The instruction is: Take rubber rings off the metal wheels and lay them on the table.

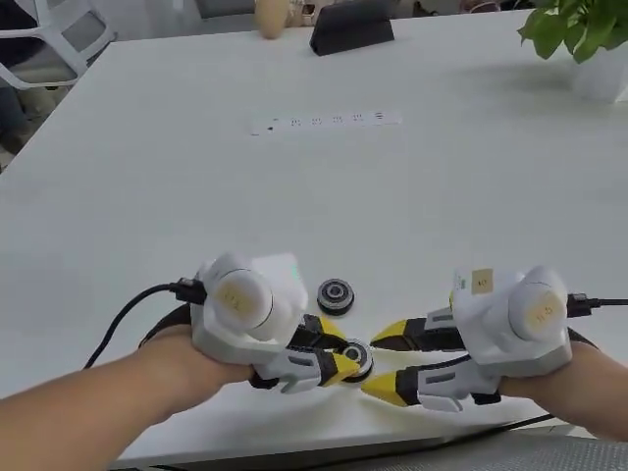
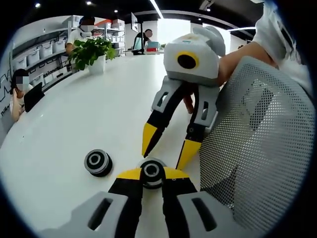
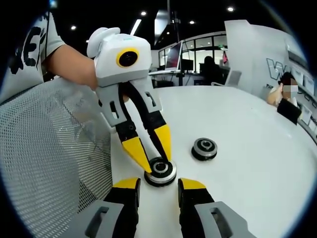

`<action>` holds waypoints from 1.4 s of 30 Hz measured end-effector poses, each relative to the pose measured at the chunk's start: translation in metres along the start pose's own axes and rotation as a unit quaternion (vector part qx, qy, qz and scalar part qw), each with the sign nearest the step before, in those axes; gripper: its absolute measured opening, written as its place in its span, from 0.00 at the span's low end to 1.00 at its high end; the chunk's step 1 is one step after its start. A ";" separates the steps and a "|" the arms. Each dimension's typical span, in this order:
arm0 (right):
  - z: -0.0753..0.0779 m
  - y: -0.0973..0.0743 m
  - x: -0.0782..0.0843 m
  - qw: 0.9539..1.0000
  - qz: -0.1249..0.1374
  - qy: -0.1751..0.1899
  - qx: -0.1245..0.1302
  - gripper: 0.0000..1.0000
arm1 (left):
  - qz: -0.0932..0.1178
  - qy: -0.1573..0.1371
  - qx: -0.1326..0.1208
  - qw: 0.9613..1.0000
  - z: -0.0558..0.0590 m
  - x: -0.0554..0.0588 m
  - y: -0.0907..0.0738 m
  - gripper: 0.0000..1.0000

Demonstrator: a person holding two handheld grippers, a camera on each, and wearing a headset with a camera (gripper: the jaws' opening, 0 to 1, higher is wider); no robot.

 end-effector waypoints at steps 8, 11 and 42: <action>0.002 0.004 -0.002 1.000 0.005 0.005 0.001 0.27 | 0.006 0.003 -0.006 1.000 0.000 0.001 0.000 0.07; 0.003 0.005 -0.002 1.000 0.007 0.008 0.001 0.27 | 0.007 0.001 -0.006 1.000 0.000 0.001 0.000 0.07; 0.003 0.001 0.005 0.999 0.002 0.041 0.006 0.15 | 0.013 -0.006 -0.011 1.000 0.000 0.003 0.001 0.07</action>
Point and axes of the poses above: the centre of the closed fingertips' face, and the gripper's own axes: y roughly forward along the fingers, z roughly to its right, x roughly out of its underside, the point moved 10 cm from there along -y, roughly backward along the fingers, and after that the axes turned 5 degrees about z, right-handed, at the moved point
